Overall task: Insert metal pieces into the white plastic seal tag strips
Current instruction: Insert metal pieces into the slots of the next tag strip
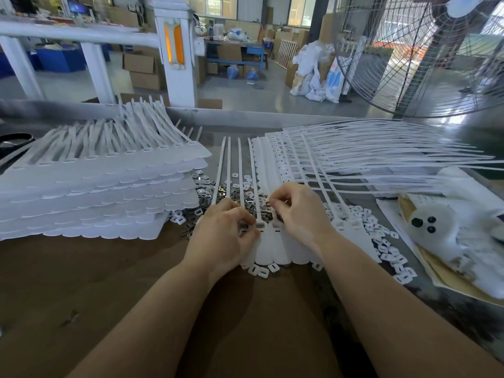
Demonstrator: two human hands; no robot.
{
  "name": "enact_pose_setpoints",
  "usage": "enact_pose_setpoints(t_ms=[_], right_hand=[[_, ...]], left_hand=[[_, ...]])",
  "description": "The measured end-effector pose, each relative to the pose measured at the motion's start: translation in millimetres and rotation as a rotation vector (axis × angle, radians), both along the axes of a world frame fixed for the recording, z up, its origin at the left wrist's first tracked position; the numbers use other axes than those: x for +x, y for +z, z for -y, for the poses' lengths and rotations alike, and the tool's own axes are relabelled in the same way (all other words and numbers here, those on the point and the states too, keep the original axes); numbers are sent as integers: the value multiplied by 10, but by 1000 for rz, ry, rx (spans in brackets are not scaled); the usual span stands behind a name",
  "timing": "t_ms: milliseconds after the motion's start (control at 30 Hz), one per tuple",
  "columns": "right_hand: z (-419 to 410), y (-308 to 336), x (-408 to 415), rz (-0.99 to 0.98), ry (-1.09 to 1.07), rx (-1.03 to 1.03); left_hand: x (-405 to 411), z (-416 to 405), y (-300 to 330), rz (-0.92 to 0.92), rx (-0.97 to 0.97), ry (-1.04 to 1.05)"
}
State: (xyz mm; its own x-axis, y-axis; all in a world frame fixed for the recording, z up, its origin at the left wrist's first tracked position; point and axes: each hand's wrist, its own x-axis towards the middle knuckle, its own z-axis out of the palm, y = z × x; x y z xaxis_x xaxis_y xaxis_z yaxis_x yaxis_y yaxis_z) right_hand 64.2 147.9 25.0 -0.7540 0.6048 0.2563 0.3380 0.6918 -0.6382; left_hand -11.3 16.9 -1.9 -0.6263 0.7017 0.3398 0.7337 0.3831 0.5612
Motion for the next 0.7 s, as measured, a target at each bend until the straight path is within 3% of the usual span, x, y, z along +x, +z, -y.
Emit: enact_pose_setpoints(t_ms=[233,700], right_hand=[[-24,-38,151,-120,15,-127],[7,-34,266,-132,26,-72]], left_hand=[[0,-1,-9,17,11,14],[-16,1,-25,17,-6,11]])
